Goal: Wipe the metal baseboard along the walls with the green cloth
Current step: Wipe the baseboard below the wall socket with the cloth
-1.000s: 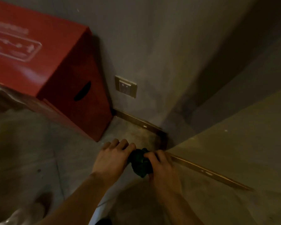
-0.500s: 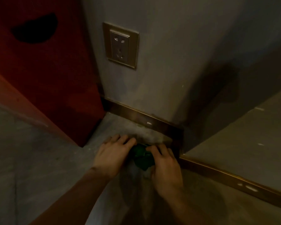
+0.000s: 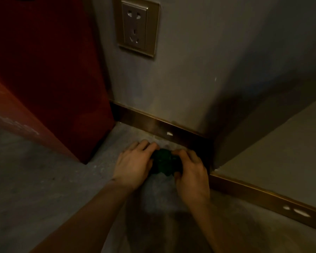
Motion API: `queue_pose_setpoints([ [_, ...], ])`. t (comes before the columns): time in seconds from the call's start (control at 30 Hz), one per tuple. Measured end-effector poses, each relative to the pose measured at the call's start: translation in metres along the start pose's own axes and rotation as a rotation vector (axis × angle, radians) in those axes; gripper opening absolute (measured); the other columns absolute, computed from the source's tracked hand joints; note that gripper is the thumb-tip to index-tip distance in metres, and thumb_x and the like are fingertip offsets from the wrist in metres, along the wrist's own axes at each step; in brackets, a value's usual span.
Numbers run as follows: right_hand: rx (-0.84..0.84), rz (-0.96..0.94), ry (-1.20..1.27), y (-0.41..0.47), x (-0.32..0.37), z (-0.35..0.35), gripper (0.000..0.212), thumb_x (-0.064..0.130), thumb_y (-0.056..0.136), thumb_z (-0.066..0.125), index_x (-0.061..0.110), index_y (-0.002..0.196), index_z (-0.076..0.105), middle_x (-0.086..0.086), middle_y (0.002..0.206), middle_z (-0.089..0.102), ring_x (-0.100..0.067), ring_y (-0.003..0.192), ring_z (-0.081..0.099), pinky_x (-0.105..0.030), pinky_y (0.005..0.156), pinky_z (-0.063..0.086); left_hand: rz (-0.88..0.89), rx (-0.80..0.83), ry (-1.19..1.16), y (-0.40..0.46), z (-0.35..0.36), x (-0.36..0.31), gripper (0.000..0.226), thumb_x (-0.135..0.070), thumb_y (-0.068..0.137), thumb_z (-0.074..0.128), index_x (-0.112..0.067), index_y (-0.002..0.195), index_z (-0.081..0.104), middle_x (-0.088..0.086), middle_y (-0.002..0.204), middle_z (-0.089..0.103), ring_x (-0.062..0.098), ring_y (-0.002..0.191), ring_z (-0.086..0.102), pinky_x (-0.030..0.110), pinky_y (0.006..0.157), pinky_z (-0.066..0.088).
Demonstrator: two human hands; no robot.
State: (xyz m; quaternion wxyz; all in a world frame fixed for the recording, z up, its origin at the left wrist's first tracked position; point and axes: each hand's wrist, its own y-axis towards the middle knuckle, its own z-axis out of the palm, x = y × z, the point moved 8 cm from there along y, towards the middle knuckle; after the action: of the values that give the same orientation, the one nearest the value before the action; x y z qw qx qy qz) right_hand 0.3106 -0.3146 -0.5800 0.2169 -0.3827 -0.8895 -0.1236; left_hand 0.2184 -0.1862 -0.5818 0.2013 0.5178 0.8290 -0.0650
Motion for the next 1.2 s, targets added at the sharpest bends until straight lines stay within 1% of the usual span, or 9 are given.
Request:
queue_pose_setpoints([
  [0.13, -0.113, 0.094, 0.250, 0.000, -0.007, 0.000, 0.058, -0.007, 0.071, 0.070, 0.032, 0.114, 0.063, 0.003, 0.121, 0.059, -0.019, 0.109, 0.059, -0.034, 0.093, 0.053, -0.069, -0.055, -0.174, -0.004, 0.007, 0.001, 0.037, -0.022, 0.090, 0.065, -0.034, 0.122, 0.052, -0.005, 0.116, 0.057, 0.015, 0.103, 0.054, 0.033, 0.082, 0.045],
  [0.33, -0.207, 0.533, 0.896, 0.000, -0.033, 0.027, 0.051, -0.003, 0.078, 0.073, 0.035, 0.105, 0.054, 0.007, 0.108, 0.065, -0.014, 0.104, 0.064, -0.032, 0.087, 0.056, -0.420, -0.131, -0.752, -0.007, 0.024, 0.005, 0.024, -0.014, 0.091, 0.070, -0.029, 0.108, 0.063, -0.015, 0.101, 0.066, 0.003, 0.097, 0.062, 0.022, 0.081, 0.052],
  [0.47, -0.138, 0.688, 1.142, -0.008, -0.026, 0.045, 0.035, 0.030, 0.084, 0.075, 0.036, 0.112, 0.056, 0.002, 0.115, 0.066, -0.010, 0.100, 0.064, -0.025, 0.072, 0.052, -0.482, -0.171, -0.922, -0.009, 0.025, -0.003, 0.021, -0.014, 0.089, 0.073, -0.025, 0.105, 0.064, -0.013, 0.096, 0.067, -0.006, 0.087, 0.063, 0.016, 0.074, 0.054],
  [0.57, -0.024, 0.662, 1.267, -0.006, -0.012, 0.051, 0.075, 0.062, 0.055, 0.082, 0.043, 0.121, 0.053, 0.014, 0.110, 0.067, -0.007, 0.100, 0.065, -0.025, 0.072, 0.050, -0.340, -0.143, -0.864, -0.008, 0.018, -0.020, 0.026, -0.013, 0.090, 0.072, -0.027, 0.110, 0.063, -0.014, 0.101, 0.069, -0.006, 0.094, 0.063, 0.015, 0.079, 0.052],
  [0.67, -0.062, 0.582, 1.212, -0.003, -0.016, 0.045, 0.068, 0.035, 0.065, 0.088, 0.035, 0.124, 0.053, 0.008, 0.112, 0.069, -0.009, 0.101, 0.069, -0.030, 0.082, 0.057, -0.204, -0.009, -0.826, -0.006, 0.016, -0.022, 0.042, -0.003, 0.086, 0.067, -0.028, 0.120, 0.064, -0.009, 0.115, 0.067, 0.001, 0.102, 0.062, 0.024, 0.089, 0.052],
  [0.77, -0.136, 0.541, 1.004, -0.001, -0.027, 0.034, 0.055, 0.013, 0.079, 0.079, 0.030, 0.125, 0.053, 0.005, 0.116, 0.066, -0.014, 0.108, 0.065, -0.038, 0.093, 0.054, -0.145, -0.026, -0.704, -0.008, 0.010, -0.004, 0.037, -0.023, 0.082, 0.061, -0.030, 0.118, 0.065, -0.007, 0.117, 0.063, 0.007, 0.108, 0.058, 0.035, 0.095, 0.049],
  [0.93, -0.197, 0.304, 0.490, 0.007, -0.020, 0.015, 0.073, 0.028, 0.080, 0.079, 0.030, 0.142, 0.040, 0.002, 0.135, 0.043, -0.019, 0.121, 0.050, -0.037, 0.103, 0.043, -0.153, -0.080, -0.023, -0.009, 0.025, 0.029, 0.086, -0.083, 0.083, 0.038, -0.034, 0.152, 0.029, 0.001, 0.159, 0.030, 0.024, 0.149, 0.019, 0.047, 0.121, 0.016],
  [1.03, -0.207, 0.144, 0.304, 0.009, -0.008, 0.007, 0.090, 0.034, 0.081, 0.078, 0.035, 0.154, 0.024, 0.006, 0.133, 0.032, -0.015, 0.112, 0.048, -0.029, 0.092, 0.039, -0.100, 0.000, 0.098, -0.009, 0.050, 0.035, 0.104, -0.094, 0.075, 0.031, -0.034, 0.158, 0.010, 0.008, 0.168, 0.009, 0.029, 0.153, -0.007, 0.051, 0.123, -0.007],
  [1.2, -0.107, 0.004, 0.205, 0.016, 0.001, 0.012, 0.081, 0.037, 0.083, 0.074, 0.043, 0.146, 0.022, 0.008, 0.136, 0.037, -0.010, 0.116, 0.049, -0.034, 0.086, 0.045, -0.103, 0.068, 0.117, -0.008, 0.074, 0.046, 0.110, -0.099, 0.072, 0.026, -0.036, 0.158, -0.004, 0.009, 0.168, -0.004, 0.032, 0.151, -0.019, 0.061, 0.120, -0.006],
])
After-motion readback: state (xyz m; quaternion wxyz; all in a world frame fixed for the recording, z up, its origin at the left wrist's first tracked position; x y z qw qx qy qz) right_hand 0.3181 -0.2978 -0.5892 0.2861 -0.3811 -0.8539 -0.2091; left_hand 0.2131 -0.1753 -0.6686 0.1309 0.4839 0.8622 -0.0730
